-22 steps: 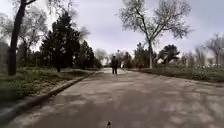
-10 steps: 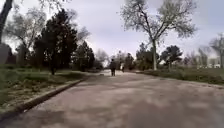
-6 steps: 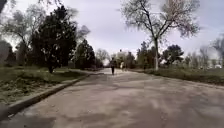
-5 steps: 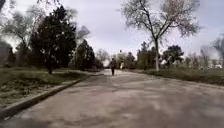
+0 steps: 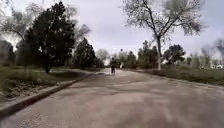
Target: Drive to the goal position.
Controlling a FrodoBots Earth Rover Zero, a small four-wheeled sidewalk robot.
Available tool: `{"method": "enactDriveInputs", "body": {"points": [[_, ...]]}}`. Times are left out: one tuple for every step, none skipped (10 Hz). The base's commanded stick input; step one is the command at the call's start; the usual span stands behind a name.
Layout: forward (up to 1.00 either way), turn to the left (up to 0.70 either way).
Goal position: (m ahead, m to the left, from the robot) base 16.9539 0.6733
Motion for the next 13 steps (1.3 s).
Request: {"method": "enactDriveInputs", "body": {"points": [[0.7, 0.0], [0.7, 0.0], [0.7, 0.0], [0.7, 0.0], [0.7, 0.0], [0.7, 0.0], [0.7, 0.0], [0.7, 0.0], [0.7, 0.0], [0.7, 0.0], [0.7, 0.0], [0.7, 0.0], [0.7, 0.0]]}}
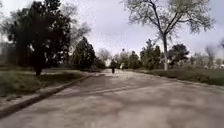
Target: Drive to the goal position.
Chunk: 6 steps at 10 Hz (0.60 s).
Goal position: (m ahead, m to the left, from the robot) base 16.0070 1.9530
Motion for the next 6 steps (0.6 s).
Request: {"method": "enactDriveInputs", "body": {"points": [[0.7, 0.0], [0.7, 0.0], [0.7, 0.0], [0.7, 0.0], [0.7, 0.0], [0.7, 0.0]]}}
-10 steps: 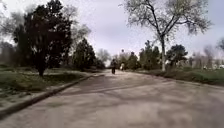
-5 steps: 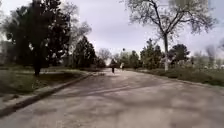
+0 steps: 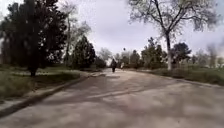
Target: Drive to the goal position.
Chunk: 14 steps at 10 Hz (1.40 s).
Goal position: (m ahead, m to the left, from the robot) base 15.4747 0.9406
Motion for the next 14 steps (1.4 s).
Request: {"method": "enactDriveInputs", "body": {"points": [[0.7, 0.0], [0.7, 0.0], [0.7, 0.0], [0.7, 0.0], [0.7, 0.0], [0.7, 0.0], [0.7, 0.0], [0.7, 0.0], [0.7, 0.0], [0.7, 0.0], [0.7, 0.0], [0.7, 0.0], [0.7, 0.0], [0.7, 0.0]]}}
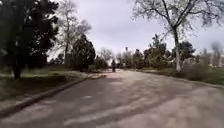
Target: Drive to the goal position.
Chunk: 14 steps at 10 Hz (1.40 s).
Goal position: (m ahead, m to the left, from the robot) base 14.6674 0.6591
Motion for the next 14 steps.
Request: {"method": "enactDriveInputs", "body": {"points": [[0.7, 0.0], [0.7, 0.0], [0.7, 0.0], [0.7, 0.0], [0.7, 0.0], [0.7, 0.0], [0.7, 0.0], [0.7, 0.0], [0.7, 0.0], [0.7, 0.0], [0.7, 0.0], [0.7, 0.0], [0.7, 0.0], [0.7, 0.0]]}}
